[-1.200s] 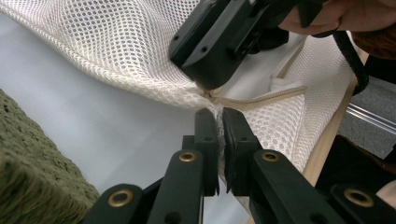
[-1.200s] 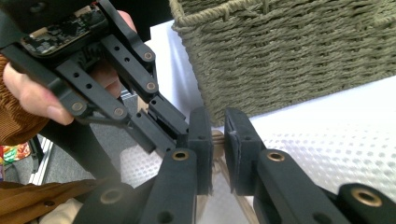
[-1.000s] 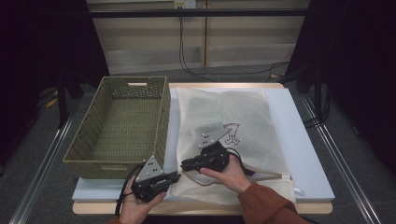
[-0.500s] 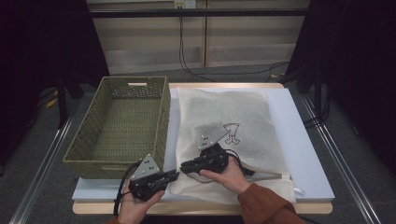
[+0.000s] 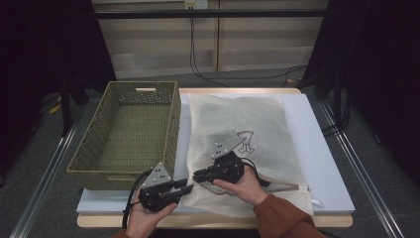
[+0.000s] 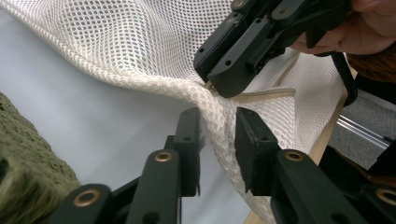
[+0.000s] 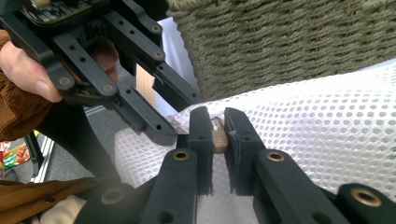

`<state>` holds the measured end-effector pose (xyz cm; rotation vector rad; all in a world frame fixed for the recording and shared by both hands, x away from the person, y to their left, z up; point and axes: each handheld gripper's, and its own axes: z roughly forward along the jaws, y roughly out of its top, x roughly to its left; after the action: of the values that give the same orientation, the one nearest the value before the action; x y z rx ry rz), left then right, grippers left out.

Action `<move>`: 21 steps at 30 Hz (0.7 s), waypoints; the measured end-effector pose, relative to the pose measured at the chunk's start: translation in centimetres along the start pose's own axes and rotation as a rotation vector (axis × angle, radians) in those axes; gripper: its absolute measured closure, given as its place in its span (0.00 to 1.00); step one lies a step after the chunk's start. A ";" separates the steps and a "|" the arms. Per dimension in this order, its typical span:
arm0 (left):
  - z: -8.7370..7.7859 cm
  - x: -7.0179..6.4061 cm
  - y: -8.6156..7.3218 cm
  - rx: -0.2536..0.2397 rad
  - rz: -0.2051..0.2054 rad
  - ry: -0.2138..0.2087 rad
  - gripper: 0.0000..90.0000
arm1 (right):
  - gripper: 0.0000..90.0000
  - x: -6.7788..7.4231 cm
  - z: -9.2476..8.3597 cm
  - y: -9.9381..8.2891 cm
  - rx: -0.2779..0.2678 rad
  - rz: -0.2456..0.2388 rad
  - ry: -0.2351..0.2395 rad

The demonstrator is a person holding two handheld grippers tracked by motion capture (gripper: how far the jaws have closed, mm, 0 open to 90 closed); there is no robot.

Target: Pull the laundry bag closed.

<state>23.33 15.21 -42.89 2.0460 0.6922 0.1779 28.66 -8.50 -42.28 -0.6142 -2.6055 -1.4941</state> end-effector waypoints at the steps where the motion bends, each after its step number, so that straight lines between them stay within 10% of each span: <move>1: 0.0 0.0 0.1 0.003 -0.002 0.000 0.77 | 0.92 0.1 -0.1 0.1 -0.004 -0.004 -0.001; 10: 0.9 -0.2 1.5 0.057 0.047 -0.003 0.89 | 0.92 0.3 -0.7 0.3 -0.019 -0.011 -0.013; 21: -0.3 0.3 1.7 0.012 0.041 0.000 0.96 | 0.92 0.6 -0.8 0.2 -0.031 -0.038 -0.021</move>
<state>24.17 14.87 -41.36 2.0722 0.6534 0.1983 28.11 -8.92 -41.49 -0.5895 -2.6290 -1.5502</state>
